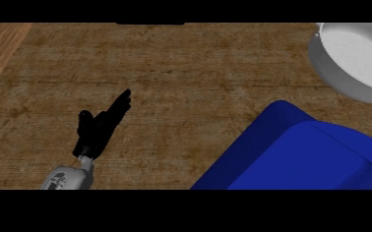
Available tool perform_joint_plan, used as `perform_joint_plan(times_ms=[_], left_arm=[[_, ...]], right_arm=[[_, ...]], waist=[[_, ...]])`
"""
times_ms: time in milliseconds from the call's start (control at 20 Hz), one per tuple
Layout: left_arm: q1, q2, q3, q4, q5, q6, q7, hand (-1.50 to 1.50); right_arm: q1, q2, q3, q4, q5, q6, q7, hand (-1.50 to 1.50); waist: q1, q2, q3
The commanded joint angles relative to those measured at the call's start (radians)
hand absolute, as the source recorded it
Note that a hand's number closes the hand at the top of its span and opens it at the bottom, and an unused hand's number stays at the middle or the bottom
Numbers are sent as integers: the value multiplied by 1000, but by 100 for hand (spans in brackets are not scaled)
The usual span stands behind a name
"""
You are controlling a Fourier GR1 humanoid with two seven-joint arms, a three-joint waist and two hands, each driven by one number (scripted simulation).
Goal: Pick the can from the tray and place it in the pot
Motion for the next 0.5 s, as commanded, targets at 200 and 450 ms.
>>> perform_joint_plan(times_ms=[200,450], left_arm=[[-18,-13,8,58,-18,-10,-43,0],[-54,3,32,47,-13,-27,10,0]], right_arm=[[-264,-199,-3,393,166,73,-148,150],[-483,-254,55,511,263,70,-72,150]], waist=[[9,5,-4],[7,3,-5]])
